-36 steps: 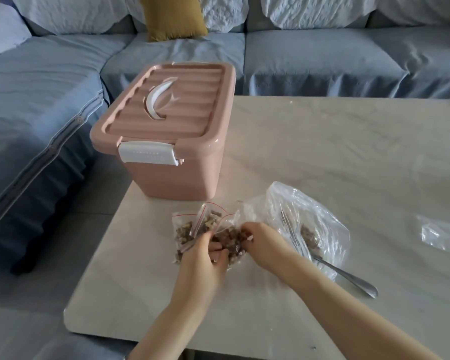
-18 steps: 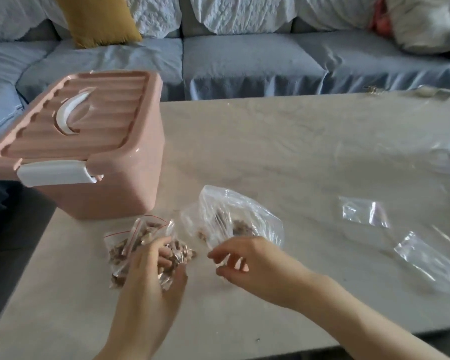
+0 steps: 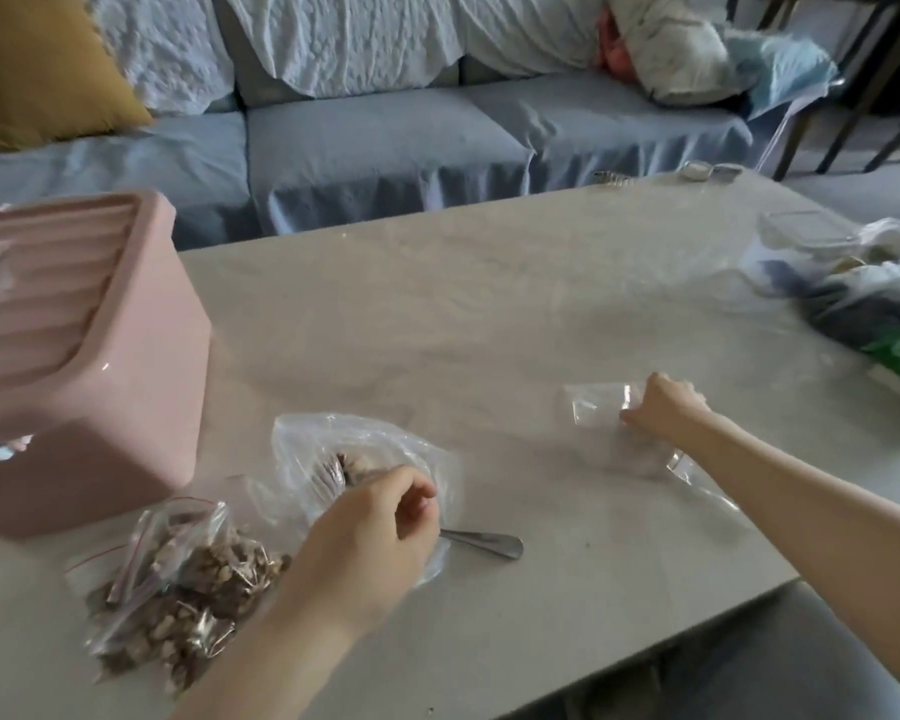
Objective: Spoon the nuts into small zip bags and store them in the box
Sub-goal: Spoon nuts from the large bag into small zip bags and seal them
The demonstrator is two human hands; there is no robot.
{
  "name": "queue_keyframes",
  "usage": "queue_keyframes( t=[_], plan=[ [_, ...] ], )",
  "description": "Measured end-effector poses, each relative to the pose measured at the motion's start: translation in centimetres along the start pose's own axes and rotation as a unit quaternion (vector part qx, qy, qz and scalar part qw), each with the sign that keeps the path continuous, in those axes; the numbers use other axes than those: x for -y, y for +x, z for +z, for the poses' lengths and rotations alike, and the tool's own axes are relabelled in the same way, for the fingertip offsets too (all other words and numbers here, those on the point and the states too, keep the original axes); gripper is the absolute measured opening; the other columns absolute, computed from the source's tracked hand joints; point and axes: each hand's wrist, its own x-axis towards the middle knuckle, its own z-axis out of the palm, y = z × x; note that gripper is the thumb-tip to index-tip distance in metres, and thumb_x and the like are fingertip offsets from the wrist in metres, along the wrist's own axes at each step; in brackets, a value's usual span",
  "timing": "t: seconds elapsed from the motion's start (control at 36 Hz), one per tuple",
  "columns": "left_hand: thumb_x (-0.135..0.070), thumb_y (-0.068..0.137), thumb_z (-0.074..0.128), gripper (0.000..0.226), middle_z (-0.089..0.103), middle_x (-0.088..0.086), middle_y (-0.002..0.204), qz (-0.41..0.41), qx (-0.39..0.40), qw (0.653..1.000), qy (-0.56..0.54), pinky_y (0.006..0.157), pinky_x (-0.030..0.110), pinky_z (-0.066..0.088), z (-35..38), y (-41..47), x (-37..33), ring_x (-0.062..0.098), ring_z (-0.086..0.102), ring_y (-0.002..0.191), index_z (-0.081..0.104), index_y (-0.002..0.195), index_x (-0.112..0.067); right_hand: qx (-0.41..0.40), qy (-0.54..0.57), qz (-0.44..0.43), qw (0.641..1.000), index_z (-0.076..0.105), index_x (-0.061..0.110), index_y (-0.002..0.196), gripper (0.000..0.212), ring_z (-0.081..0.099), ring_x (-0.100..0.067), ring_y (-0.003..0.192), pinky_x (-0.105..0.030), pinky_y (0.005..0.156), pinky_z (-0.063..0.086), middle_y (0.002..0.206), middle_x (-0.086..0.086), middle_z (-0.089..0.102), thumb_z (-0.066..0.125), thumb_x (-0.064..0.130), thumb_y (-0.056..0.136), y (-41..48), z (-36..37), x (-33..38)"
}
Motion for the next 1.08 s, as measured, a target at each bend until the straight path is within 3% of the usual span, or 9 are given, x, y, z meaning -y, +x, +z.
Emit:
queue_keyframes(
  t=[0.17, 0.22, 0.33, 0.42, 0.53, 0.61, 0.69, 0.92, 1.08],
  plan=[
    [-0.025, 0.087, 0.059, 0.006, 0.064, -0.018, 0.076, -0.011, 0.008, 1.0, 0.013, 0.068, 0.013, 0.044, 0.6, -0.2, 0.4, -0.006, 0.057, 0.077, 0.061, 0.086, -0.03, -0.009, 0.124, -0.042, 0.991, 0.038, 0.006, 0.132, 0.052, 0.054, -0.036, 0.108, -0.033, 0.084, 0.044, 0.118, -0.022, 0.057, 0.057, 0.008, 0.083, -0.2, 1.5, 0.5],
    [-0.024, 0.086, 0.059, 0.008, 0.063, -0.018, 0.077, -0.008, -0.001, 1.0, 0.015, 0.069, 0.014, 0.045, 0.8, -0.4, 0.6, -0.006, 0.057, 0.078, 0.06, 0.088, -0.032, -0.018, 0.2, -0.086, 0.976, 0.042, 0.007, 0.131, 0.054, 0.057, -0.031, 0.092, -0.028, 0.073, 0.042, 0.1, -0.017, 0.061, 0.062, 0.005, 0.081, -1.5, 1.4, 1.1],
    [-0.016, 0.082, 0.067, 0.027, 0.062, -0.017, 0.088, 0.009, -0.039, 0.999, -0.034, 0.071, 0.006, 0.043, 0.8, -0.6, 0.6, -0.005, 0.057, 0.086, 0.054, 0.096, -0.036, -0.024, 0.306, -0.213, 0.928, 0.065, 0.009, 0.103, 0.025, 0.045, -0.015, 0.063, -0.013, 0.054, 0.034, 0.066, 0.002, 0.05, 0.067, 0.005, 0.078, -6.2, 0.2, 3.5],
    [-0.022, 0.075, 0.075, 0.054, 0.053, -0.021, 0.108, 0.012, -0.077, 0.993, -0.091, 0.081, 0.0, 0.037, 0.4, -0.9, 0.6, -0.009, 0.053, 0.101, 0.04, 0.109, -0.045, 0.056, 0.358, -0.308, 0.88, 0.065, 0.028, 0.084, 0.023, 0.048, -0.009, 0.06, -0.017, 0.058, 0.038, 0.067, 0.003, 0.055, 0.07, 0.006, 0.078, -11.2, -2.1, 5.6],
    [-0.059, 0.067, 0.071, 0.069, 0.042, -0.039, 0.115, -0.021, -0.061, 0.988, -0.139, 0.082, -0.004, 0.031, -0.4, -1.7, 0.6, -0.023, 0.04, 0.106, 0.029, 0.121, -0.055, 0.206, 0.357, -0.395, 0.821, 0.069, 0.03, 0.082, 0.024, 0.054, -0.007, 0.063, -0.02, 0.066, 0.046, 0.067, 0.006, 0.06, 0.072, 0.006, 0.076, -17.1, -4.1, 7.5],
    [-0.055, 0.071, 0.069, 0.053, 0.06, -0.026, 0.109, -0.02, -0.049, 0.984, -0.171, 0.087, 0.008, 0.038, -0.7, -2.2, 1.1, -0.01, 0.053, 0.105, 0.051, 0.116, -0.035, 0.269, 0.35, -0.404, 0.801, 0.071, 0.028, 0.082, 0.021, 0.057, -0.007, 0.064, -0.024, 0.065, 0.048, 0.066, 0.007, 0.062, 0.072, 0.007, 0.077, -19.3, -3.4, 8.5],
    [-0.023, 0.08, 0.07, 0.004, 0.071, -0.007, 0.071, -0.051, -0.051, 0.972, -0.224, 0.066, 0.013, 0.045, -1.4, -3.2, 1.5, 0.003, 0.065, 0.07, 0.068, 0.079, -0.021, 0.262, 0.344, -0.401, 0.808, 0.069, 0.026, 0.084, 0.017, 0.048, 0.0, 0.054, -0.013, 0.054, 0.038, 0.061, 0.014, 0.057, 0.071, 0.01, 0.079, -20.3, -2.0, 9.3],
    [-0.01, 0.083, 0.067, 0.018, 0.063, -0.002, 0.054, -0.107, 0.067, 0.965, -0.23, 0.048, 0.008, 0.033, -2.8, -5.1, 3.5, -0.003, 0.048, 0.043, 0.064, 0.067, -0.018, 0.294, 0.364, -0.343, 0.815, 0.071, 0.024, 0.074, 0.022, 0.058, -0.003, 0.056, -0.018, 0.063, 0.049, 0.059, 0.006, 0.067, 0.069, 0.003, 0.079, -22.0, 0.5, 10.2],
    [-0.018, 0.079, 0.071, 0.015, 0.067, 0.0, 0.059, -0.127, 0.009, 0.968, -0.216, 0.061, 0.017, 0.044, -3.0, -5.1, 5.2, 0.005, 0.059, 0.055, 0.068, 0.067, -0.026, 0.312, 0.41, -0.289, 0.807, 0.072, 0.015, 0.072, 0.022, 0.064, -0.01, 0.057, -0.019, 0.063, 0.053, 0.061, -0.003, 0.07, 0.068, -0.006, 0.077, -22.5, 1.3, 10.6]
  ],
)
